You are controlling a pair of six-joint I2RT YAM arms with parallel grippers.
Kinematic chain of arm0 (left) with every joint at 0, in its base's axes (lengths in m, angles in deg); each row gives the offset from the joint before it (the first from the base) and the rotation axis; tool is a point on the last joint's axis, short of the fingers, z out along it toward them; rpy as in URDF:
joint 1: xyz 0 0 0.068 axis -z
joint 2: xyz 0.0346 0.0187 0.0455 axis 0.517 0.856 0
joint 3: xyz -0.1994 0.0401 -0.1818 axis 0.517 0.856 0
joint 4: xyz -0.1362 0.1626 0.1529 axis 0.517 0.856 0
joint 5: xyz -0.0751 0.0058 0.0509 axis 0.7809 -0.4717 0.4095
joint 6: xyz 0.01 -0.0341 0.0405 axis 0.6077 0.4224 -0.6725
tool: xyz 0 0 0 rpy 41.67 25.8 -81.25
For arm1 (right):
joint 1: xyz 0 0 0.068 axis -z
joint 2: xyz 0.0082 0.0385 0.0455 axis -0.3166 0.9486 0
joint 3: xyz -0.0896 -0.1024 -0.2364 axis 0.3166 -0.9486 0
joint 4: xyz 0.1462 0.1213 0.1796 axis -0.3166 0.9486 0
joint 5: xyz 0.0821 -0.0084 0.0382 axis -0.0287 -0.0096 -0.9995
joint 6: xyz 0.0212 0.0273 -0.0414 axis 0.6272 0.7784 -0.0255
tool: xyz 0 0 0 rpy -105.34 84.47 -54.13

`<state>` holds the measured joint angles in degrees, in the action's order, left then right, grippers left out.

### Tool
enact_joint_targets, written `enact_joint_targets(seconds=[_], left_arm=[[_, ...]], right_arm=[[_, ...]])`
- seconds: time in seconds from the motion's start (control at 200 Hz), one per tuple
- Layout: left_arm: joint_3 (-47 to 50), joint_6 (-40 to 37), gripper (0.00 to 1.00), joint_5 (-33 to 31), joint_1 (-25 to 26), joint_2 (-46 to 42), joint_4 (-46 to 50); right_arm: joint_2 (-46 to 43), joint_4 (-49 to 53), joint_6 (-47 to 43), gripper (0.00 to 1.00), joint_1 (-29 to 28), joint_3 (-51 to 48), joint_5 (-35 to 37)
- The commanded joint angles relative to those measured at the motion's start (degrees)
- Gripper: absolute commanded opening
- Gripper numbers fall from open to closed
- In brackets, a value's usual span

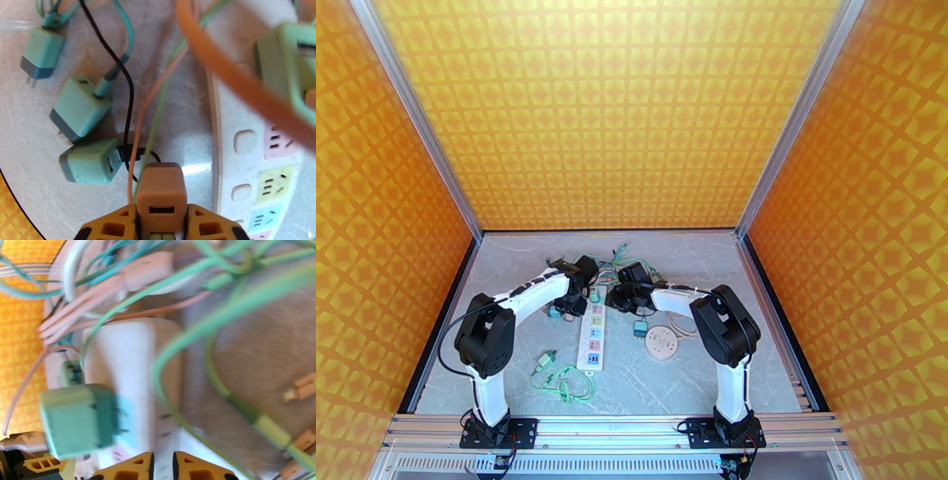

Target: Pull the plug off the socket

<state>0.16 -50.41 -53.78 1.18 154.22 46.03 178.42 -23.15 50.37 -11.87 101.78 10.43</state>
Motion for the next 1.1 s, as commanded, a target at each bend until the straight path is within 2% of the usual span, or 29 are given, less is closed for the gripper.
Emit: enact_joint_targets(seconds=[0.0, 0.08, 0.175, 0.35, 0.475, 0.635, 0.87, 1.095], left_arm=[[0.0, -0.4, 0.26, -1.0, 0.8, 2.0, 0.7], [-0.7, 0.0, 0.37, -1.1, 1.2, 2.8, 1.3], [-1.3, 0.4, 0.45, -0.8, 1.6, 2.7, 1.8], [-3.2, 1.0, 0.71, 1.7, 1.9, 0.4, 2.7], [-6.1, 1.2, 0.82, 4.1, 1.8, -1.5, 3.3], [-9.9, 2.0, 0.87, 6.7, 1.7, -2.9, 4.5], [-16.2, 4.6, 0.86, 7.5, 1.5, -3.5, 4.5], [-20.2, 7.4, 0.69, 8.6, 1.5, -0.9, 3.4]], right_arm=[[0.9, 4.7, -0.7, 0.21, 0.3, -1.0, 3.1], [0.9, 4.8, -0.8, 0.21, 0.2, -0.9, 3.0], [0.8, 5.1, -0.9, 0.21, 0.3, -0.8, 3.2], [1.0, 5.1, -1.0, 0.21, 0.3, -0.5, 3.1], [1.1, 5.2, -0.9, 0.21, 0.3, -0.3, 2.9], [0.9, 5.1, -1.0, 0.21, 0.3, -0.3, 2.9], [0.4, 4.8, -0.9, 0.21, 0.3, -1.0, 2.9], [0.2, 4.6, -0.9, 0.21, 0.2, -1.5, 3.0]])
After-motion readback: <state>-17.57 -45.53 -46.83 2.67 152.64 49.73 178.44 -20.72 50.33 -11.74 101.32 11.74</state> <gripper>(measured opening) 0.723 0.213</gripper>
